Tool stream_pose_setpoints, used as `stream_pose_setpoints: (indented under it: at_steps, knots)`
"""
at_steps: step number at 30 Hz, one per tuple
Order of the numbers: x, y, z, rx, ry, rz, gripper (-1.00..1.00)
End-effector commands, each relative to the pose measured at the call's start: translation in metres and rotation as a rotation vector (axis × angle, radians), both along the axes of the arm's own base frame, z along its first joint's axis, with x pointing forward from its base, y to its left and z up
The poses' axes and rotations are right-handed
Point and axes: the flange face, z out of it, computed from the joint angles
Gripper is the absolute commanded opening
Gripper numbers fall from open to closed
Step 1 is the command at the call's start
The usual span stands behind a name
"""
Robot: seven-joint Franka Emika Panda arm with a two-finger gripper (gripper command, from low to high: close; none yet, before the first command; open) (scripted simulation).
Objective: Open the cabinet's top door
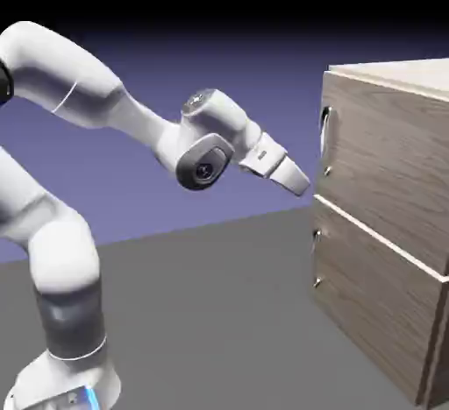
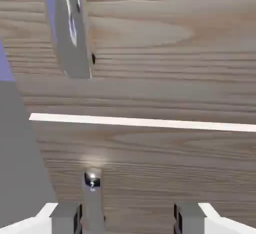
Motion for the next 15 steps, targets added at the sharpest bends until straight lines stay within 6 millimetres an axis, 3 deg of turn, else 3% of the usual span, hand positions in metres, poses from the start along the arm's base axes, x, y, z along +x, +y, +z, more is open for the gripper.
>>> stream_pose_setpoints:
  at_steps: [1,15]
  knots:
    - [-0.001,-0.002,0.004,0.004,-0.007,-0.007,0.00]
    - [-0.016,-0.021,0.047,0.069,-0.117,-0.070,0.00]
